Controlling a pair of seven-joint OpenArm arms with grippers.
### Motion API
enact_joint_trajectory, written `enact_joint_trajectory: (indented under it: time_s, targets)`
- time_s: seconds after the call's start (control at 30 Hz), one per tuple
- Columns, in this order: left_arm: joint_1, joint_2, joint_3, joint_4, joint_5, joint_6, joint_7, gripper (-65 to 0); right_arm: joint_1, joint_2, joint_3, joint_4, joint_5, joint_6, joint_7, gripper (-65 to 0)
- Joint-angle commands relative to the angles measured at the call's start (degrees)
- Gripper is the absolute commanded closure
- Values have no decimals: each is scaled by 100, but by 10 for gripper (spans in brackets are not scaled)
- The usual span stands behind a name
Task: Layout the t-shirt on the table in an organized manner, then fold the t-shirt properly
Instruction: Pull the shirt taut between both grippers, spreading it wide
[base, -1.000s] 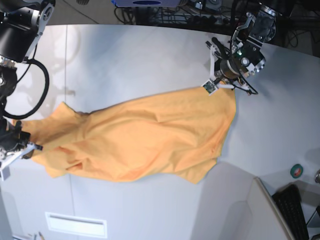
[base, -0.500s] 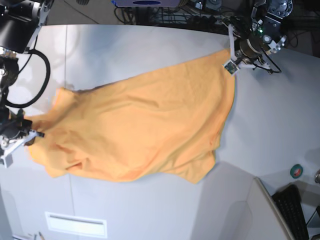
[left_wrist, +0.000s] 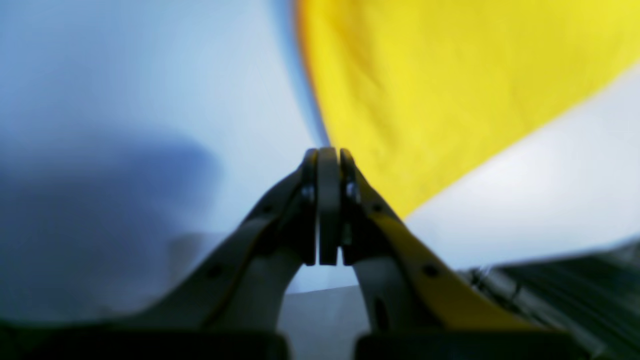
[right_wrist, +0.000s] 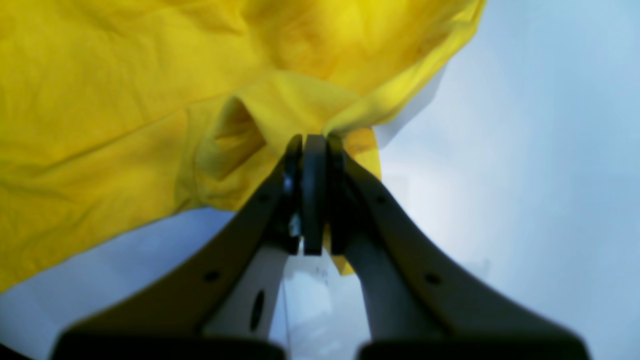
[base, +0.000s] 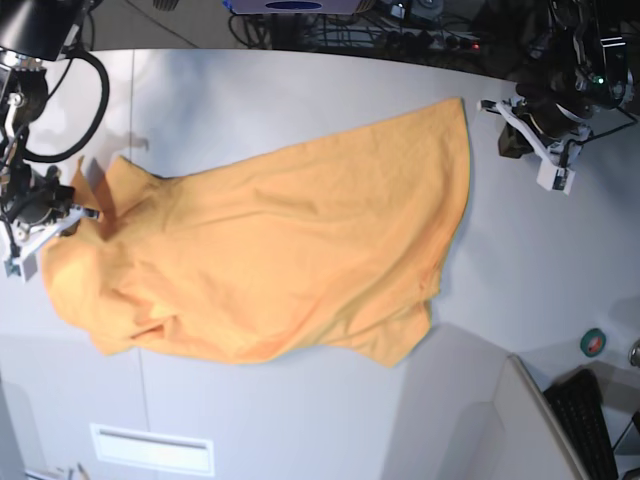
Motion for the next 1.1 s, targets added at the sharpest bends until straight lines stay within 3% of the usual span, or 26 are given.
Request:
enact_joint_trajectory:
  time_s: [0.0, 0.03, 0.17, 0.23, 0.27, 0.7, 0.83, 0.97, 1.0, 1.07]
  targets:
    - [27, -51, -80, -1, -184, -41, -44, 0, 36, 81, 22, 122, 42, 5, 183, 0]
    - [27, -51, -97, -54, -236, -41, -44, -43, 18, 81, 22, 122, 42, 5, 227, 0]
    - [27, 20, -53, -309, -272, -41, -44, -436, 27, 90, 22, 122, 33, 5, 253, 0]
    - [-34, 160, -89, -573, -272, -41, -62, -527, 36, 90, 22, 122, 33, 5, 253, 0]
    - [-52, 178, -71, -731, -272, -41, -71, -533, 36, 90, 22, 122, 33, 5, 253, 0]
    - [-562, 213, 1046, -1830, -272, -41, -62, -497, 36, 90, 22, 122, 33, 5, 262, 0]
    - [-588, 301, 1283, -1874, -280, -41, -53, -332, 27, 107, 31, 87, 24, 5, 280, 0]
    - [-843, 292, 1424, -2208, -280, -41, -36, -30, 18, 99, 22, 87, 24, 5, 288, 0]
    - [-870, 283, 1362, -2296, -280, -41, -36, 0, 18, 99, 22, 87, 24, 5, 288, 0]
    - [-896, 266, 1116, -2322, -280, -41, -36, 0, 1, 99, 31, 87, 24, 5, 288, 0]
